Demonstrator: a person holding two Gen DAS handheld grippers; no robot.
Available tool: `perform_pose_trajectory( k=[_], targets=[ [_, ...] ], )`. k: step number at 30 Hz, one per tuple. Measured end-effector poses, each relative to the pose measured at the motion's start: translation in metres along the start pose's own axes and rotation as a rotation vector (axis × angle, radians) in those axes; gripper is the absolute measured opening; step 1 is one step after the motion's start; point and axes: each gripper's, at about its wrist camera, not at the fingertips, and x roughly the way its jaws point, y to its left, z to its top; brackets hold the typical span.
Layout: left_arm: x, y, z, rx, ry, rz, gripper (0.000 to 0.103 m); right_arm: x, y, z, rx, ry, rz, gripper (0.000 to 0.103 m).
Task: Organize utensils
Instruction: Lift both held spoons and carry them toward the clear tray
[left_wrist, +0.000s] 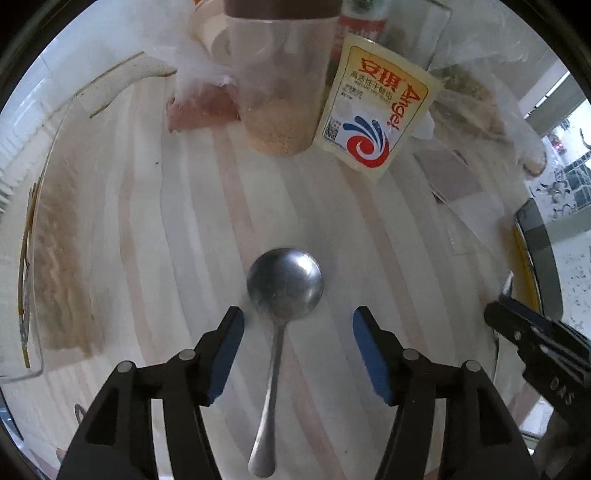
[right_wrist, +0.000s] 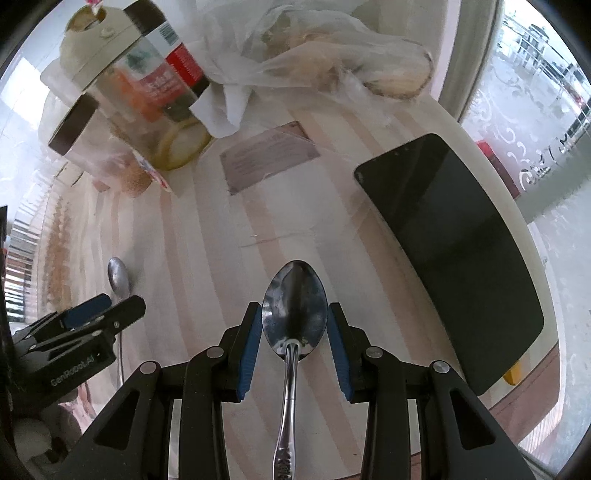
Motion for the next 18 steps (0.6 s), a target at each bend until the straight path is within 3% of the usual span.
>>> perform_pose_trajectory(
  k=[4, 5, 6, 18],
  targets=[
    [0.001, -0.005, 0.01, -0.004, -0.02, 0.024, 0.057, 0.001, -0.005, -0.001, 0.012, 0.001, -0.004, 0.037],
    [0.001, -0.004, 0.011, -0.003, -0.024, 0.032, 0.053, 0.001, -0.005, -0.001, 0.013, 0.001, -0.005, 0.038],
    [-0.001, -0.004, 0.013, 0.004, -0.029, 0.052, 0.038, 0.001, -0.006, -0.002, 0.013, 0.001, -0.006, 0.038],
    [-0.029, 0.006, 0.011, 0.019, -0.05, 0.056, 0.038, -0.008, -0.001, 0.001, 0.002, -0.02, 0.002, 0.038]
  ],
)
